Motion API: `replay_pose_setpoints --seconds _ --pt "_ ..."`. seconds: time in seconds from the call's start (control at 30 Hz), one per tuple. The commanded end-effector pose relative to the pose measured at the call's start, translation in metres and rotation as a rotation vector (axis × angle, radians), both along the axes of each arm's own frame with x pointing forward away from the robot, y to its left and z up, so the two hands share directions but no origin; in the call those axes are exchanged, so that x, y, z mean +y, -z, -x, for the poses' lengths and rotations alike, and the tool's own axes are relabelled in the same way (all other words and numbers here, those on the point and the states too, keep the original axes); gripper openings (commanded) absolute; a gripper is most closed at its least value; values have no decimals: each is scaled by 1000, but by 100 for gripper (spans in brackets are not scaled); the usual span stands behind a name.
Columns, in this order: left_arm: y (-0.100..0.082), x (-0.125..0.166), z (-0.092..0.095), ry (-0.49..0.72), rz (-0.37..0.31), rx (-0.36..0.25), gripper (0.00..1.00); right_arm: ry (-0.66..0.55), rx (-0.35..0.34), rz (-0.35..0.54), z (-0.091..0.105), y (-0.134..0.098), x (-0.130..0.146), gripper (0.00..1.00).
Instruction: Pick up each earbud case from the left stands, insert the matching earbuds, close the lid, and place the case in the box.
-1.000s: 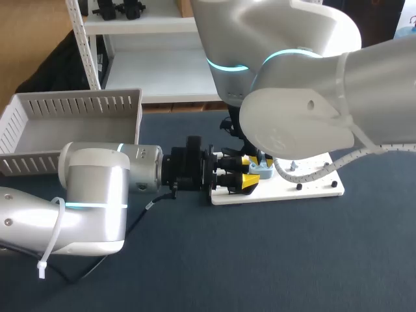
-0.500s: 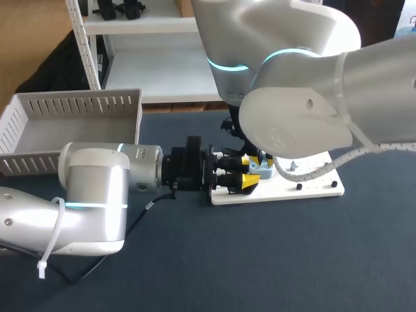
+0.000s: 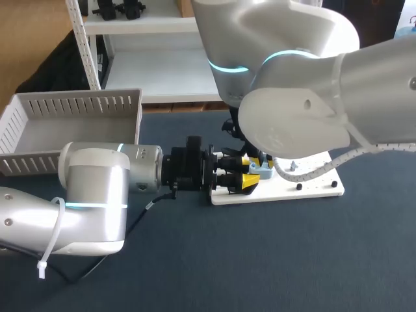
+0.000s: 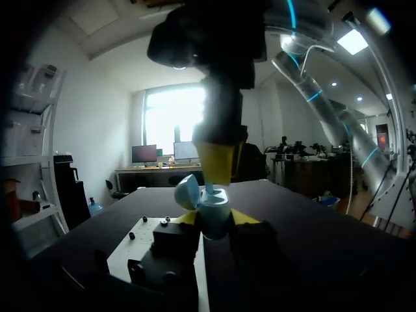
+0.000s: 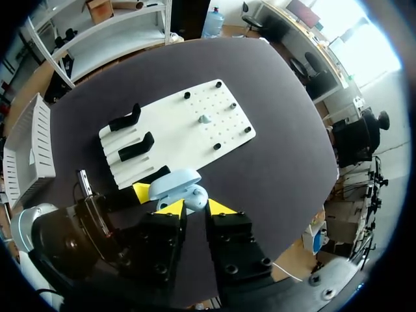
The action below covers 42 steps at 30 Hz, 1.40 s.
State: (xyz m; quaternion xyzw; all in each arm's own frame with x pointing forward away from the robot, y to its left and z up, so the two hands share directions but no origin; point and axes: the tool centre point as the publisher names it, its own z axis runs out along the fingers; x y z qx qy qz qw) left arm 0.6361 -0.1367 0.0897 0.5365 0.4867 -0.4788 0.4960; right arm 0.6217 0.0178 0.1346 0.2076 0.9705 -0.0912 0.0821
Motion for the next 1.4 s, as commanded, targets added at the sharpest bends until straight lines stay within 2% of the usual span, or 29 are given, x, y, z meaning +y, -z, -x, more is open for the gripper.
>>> replay_pose_setpoints --seconds 0.03,0.47,0.53,0.57,0.63,0.7,0.77,0.97,1.1,1.23,1.3,1.4 --pt "1 0 -1 2 2 -1 0 1 6 4 -2 1 2 0" --pt "1 0 -1 2 2 -1 0 5 21 11 -1 5 3 0" --pt "1 0 -1 2 2 -1 0 8 23 7 -1 4 4 32" --pt "1 0 -1 2 2 -1 0 8 25 6 0 4 4 42" --pt "1 0 -1 2 2 -1 0 7 27 3 2 2 4 49" --pt "1 0 -1 2 2 -1 0 9 25 -4 4 -3 3 51" --pt "1 0 -1 2 2 -1 0 7 18 -18 9 -9 1 58" --pt "1 0 -1 2 2 -1 0 6 -23 -95 24 -30 -21 48" --pt "1 0 -1 2 2 -1 0 -32 -46 -171 25 -38 -40 42" --pt "1 0 -1 2 2 -1 0 -103 -80 -207 20 -41 -57 38" --pt "1 0 -1 2 2 -1 0 -158 -89 -229 16 -42 -64 39" --pt "1 0 -1 2 2 -1 0 -178 -97 -248 3 -43 -72 42"
